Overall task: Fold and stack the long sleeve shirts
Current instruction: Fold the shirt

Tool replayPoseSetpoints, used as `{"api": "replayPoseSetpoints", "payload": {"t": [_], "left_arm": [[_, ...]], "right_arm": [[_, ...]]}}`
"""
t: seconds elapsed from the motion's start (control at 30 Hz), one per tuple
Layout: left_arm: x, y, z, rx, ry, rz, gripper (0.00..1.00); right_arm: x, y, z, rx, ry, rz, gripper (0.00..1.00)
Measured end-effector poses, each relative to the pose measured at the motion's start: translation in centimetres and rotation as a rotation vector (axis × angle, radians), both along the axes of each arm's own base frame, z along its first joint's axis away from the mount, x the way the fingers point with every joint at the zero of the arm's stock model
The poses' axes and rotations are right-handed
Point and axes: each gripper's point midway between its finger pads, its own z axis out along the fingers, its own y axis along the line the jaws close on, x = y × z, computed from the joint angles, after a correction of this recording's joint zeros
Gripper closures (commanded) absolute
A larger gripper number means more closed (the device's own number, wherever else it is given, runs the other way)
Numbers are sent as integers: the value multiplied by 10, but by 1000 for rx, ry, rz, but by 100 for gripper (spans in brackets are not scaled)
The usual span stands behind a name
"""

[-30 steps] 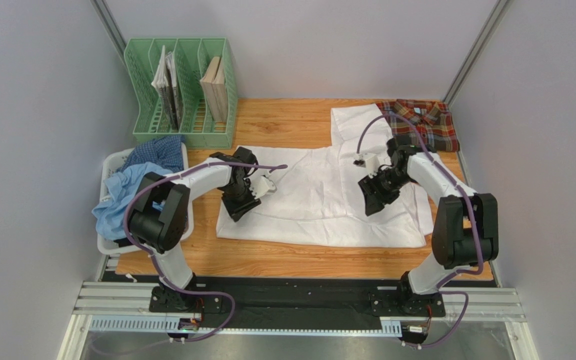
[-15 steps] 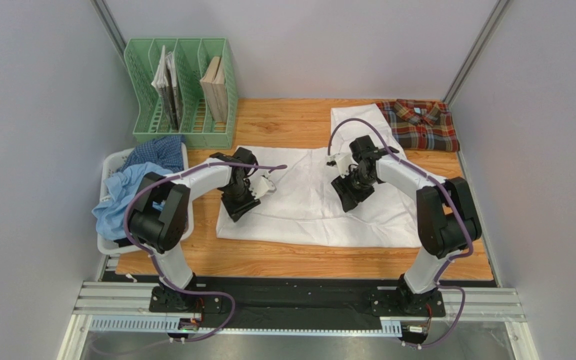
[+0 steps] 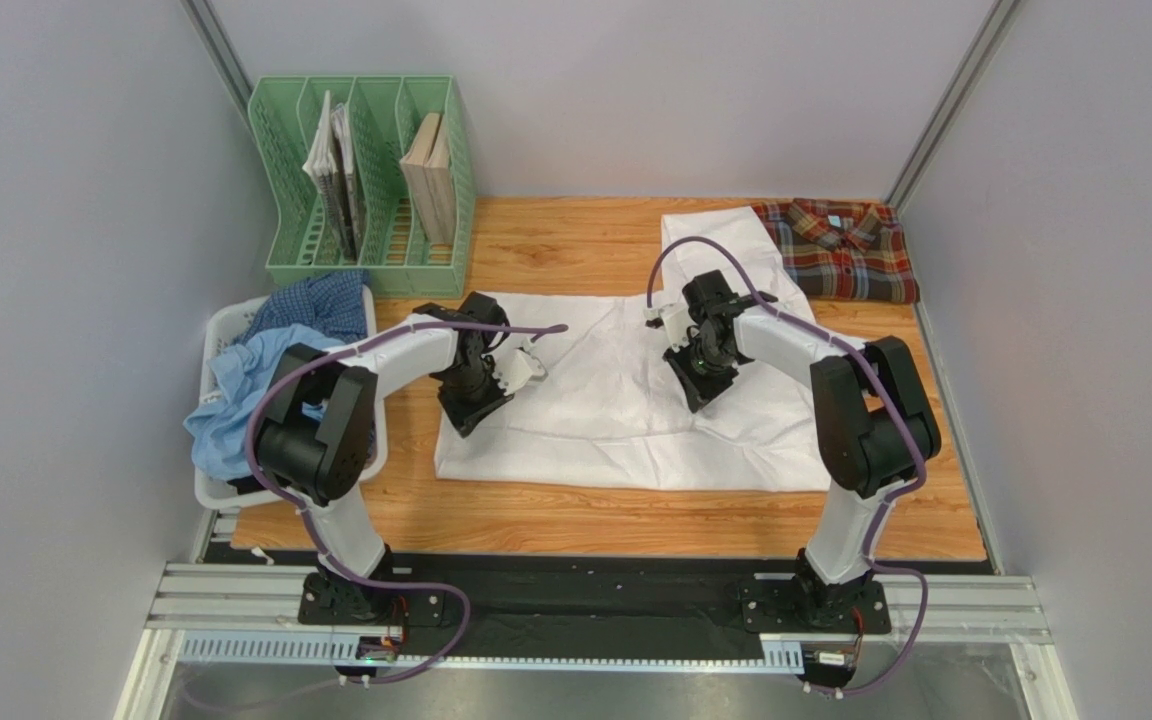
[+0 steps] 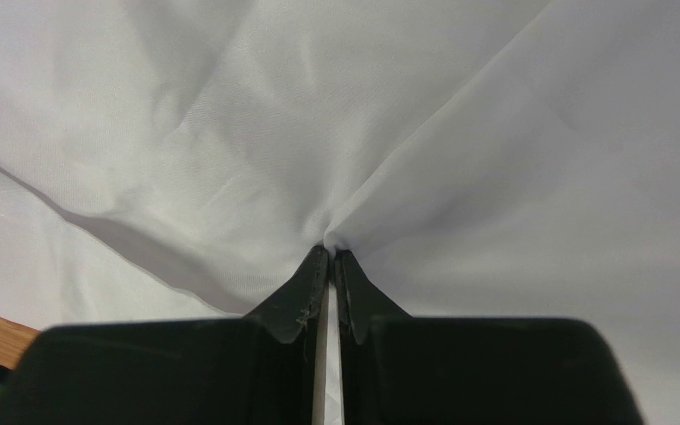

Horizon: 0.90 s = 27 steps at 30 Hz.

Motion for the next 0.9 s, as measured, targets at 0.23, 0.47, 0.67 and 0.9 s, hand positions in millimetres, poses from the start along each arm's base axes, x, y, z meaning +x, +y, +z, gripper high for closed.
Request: {"api": "replayPoseSetpoints", "payload": {"t": [0.23,0.47,0.67,0.9], "left_arm": [[0,1,6,-3,-9,3,100],[7,-1,15,-13,-33,5,99],[14,3,18,-19,-47,27,82],[20,7,20,-23,-56,43,57]], "right_arm": [[5,-2,4,-13,-19,-12,100],[40,-14,54,58,-125,-64,34],[74,-60,86,102,-189,-171,35],[88,-130,68,56,-152,-292,36]]}}
